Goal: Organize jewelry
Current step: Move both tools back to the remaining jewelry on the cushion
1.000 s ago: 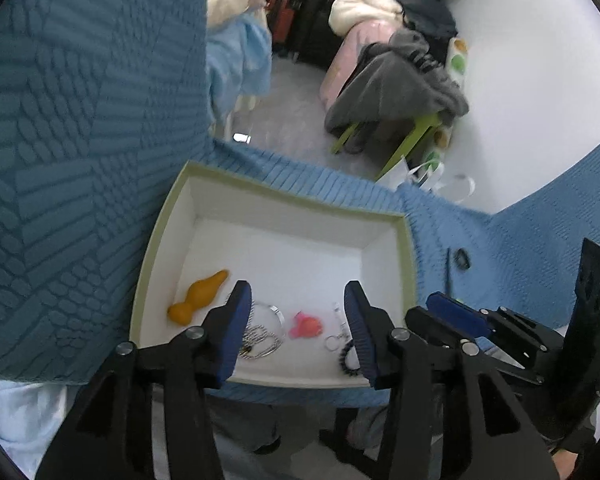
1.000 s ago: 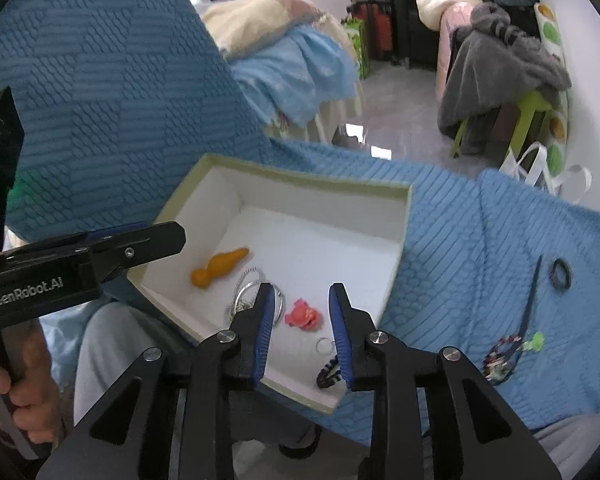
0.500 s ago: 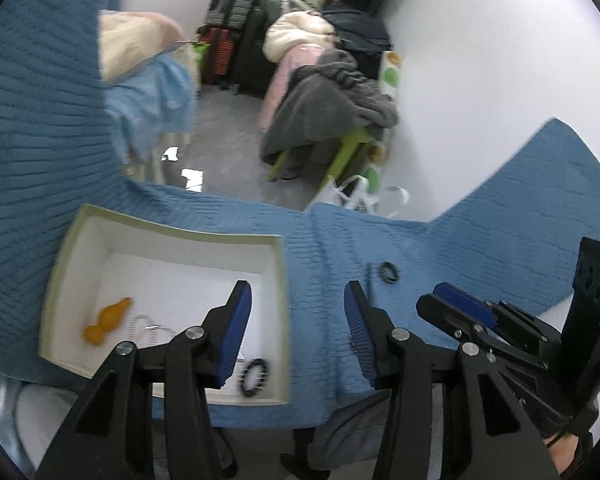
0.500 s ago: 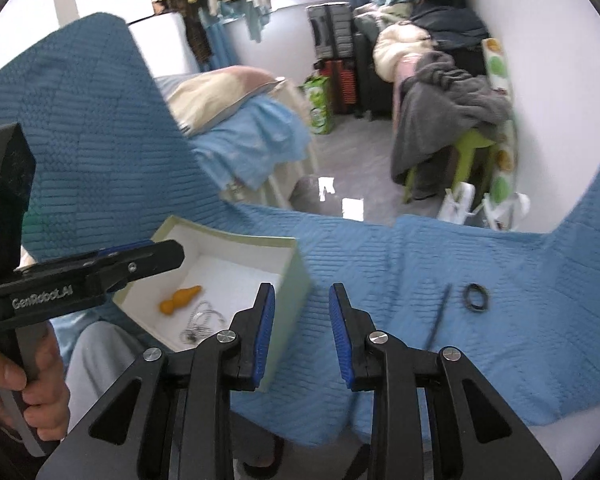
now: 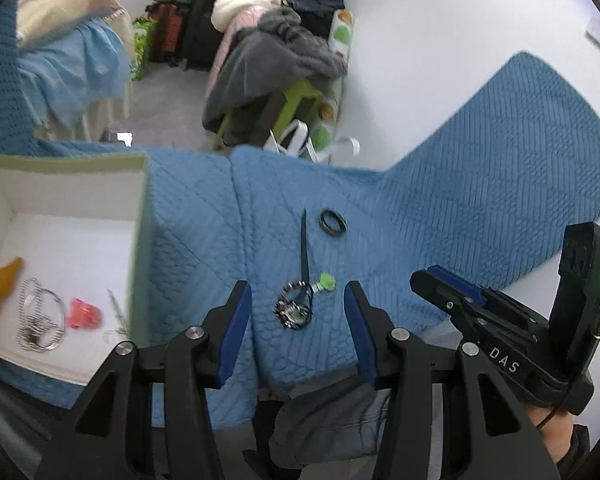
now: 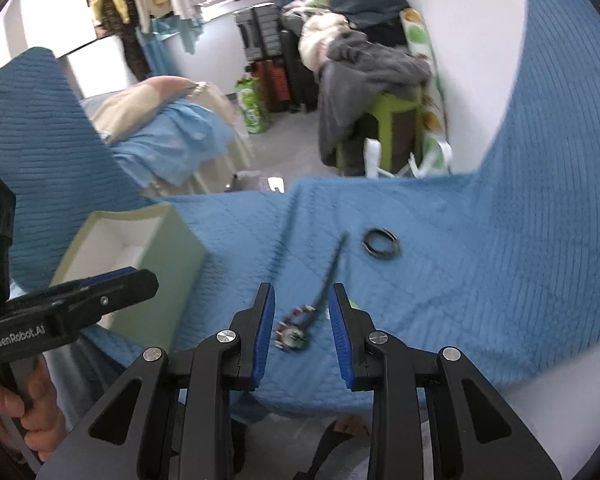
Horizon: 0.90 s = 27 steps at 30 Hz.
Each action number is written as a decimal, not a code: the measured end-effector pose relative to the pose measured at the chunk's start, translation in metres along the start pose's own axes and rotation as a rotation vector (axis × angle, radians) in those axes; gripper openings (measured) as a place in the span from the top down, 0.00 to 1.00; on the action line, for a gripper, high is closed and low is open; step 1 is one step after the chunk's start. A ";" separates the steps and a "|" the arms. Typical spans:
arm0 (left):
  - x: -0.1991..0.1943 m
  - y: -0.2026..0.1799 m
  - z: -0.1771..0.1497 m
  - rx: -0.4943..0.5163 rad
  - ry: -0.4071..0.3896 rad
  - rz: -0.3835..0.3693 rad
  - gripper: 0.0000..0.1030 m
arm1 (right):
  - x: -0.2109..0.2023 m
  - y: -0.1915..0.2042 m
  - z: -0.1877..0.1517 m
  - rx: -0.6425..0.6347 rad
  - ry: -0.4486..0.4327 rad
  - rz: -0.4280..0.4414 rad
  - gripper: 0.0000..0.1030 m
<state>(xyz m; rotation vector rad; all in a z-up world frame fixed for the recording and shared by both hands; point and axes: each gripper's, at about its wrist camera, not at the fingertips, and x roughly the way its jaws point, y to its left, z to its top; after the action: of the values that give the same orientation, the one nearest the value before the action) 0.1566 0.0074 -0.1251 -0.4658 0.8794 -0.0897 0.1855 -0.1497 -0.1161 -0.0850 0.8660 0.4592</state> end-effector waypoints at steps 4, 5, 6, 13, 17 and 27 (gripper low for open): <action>0.029 -0.004 -0.011 0.004 0.038 0.000 0.53 | 0.022 -0.016 -0.013 0.029 0.032 0.006 0.75; 0.034 -0.004 -0.013 0.005 0.045 -0.009 0.53 | 0.028 -0.019 -0.016 0.033 0.038 0.012 0.75; 0.037 -0.006 -0.016 0.009 0.047 -0.015 0.53 | 0.035 -0.021 -0.017 0.035 0.044 0.016 0.75; 0.078 -0.010 -0.028 0.037 0.088 -0.013 0.53 | 0.090 -0.034 -0.029 0.018 0.127 0.041 0.76; 0.094 -0.008 -0.035 0.044 0.107 -0.005 0.53 | 0.110 -0.038 -0.026 0.003 0.155 0.047 0.76; 0.112 0.005 -0.044 0.012 0.130 -0.001 0.53 | 0.135 -0.045 -0.021 -0.034 0.174 0.039 0.76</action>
<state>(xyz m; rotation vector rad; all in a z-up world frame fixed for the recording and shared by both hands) 0.1949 -0.0335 -0.2321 -0.4528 1.0056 -0.1267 0.2649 -0.1479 -0.2367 -0.1413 1.0325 0.5080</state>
